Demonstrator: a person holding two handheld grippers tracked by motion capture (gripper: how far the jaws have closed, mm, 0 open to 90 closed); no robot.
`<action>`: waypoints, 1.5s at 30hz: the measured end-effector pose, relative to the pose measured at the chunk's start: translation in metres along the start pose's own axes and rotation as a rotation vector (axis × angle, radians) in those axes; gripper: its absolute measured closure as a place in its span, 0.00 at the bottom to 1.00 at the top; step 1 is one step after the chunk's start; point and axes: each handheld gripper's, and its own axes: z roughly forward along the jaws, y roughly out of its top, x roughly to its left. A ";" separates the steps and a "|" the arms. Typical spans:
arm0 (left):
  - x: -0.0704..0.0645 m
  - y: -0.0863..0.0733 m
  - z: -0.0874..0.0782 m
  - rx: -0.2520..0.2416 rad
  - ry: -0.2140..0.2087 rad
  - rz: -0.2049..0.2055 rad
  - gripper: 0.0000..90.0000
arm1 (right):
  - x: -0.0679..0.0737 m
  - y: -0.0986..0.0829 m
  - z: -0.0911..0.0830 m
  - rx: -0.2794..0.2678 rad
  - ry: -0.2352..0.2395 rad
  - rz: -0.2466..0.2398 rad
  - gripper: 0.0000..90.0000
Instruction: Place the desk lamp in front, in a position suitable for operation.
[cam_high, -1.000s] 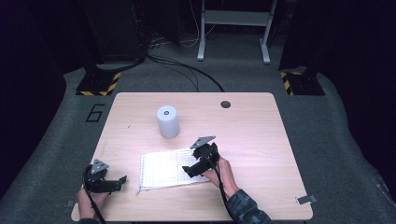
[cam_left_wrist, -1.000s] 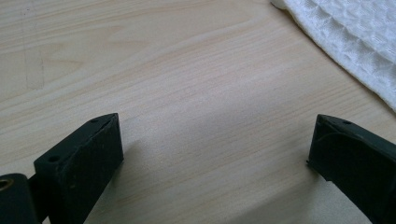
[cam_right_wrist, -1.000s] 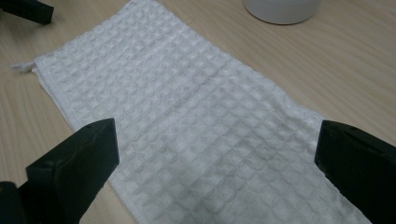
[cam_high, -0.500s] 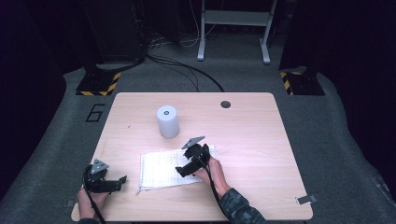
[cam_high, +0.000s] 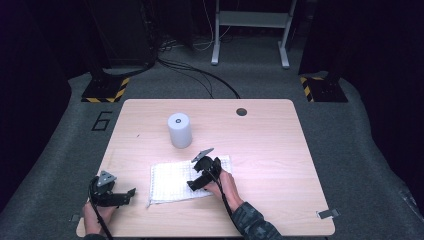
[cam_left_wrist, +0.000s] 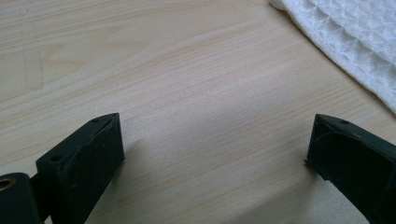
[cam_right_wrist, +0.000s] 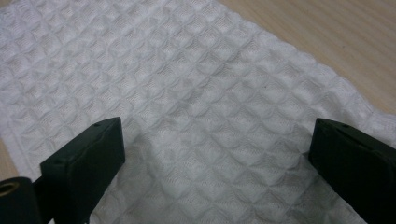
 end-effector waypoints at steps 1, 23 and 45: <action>0.000 0.000 0.000 0.000 0.001 0.001 0.04 | 0.003 0.000 0.000 -0.003 -0.019 0.019 0.08; 0.000 0.000 0.000 -0.003 0.000 -0.001 0.05 | 0.004 -0.003 -0.007 -0.033 -0.065 -0.008 0.51; 0.001 0.000 -0.002 0.010 -0.005 0.000 0.06 | 0.012 -0.010 -0.010 -0.078 -0.040 -0.010 0.93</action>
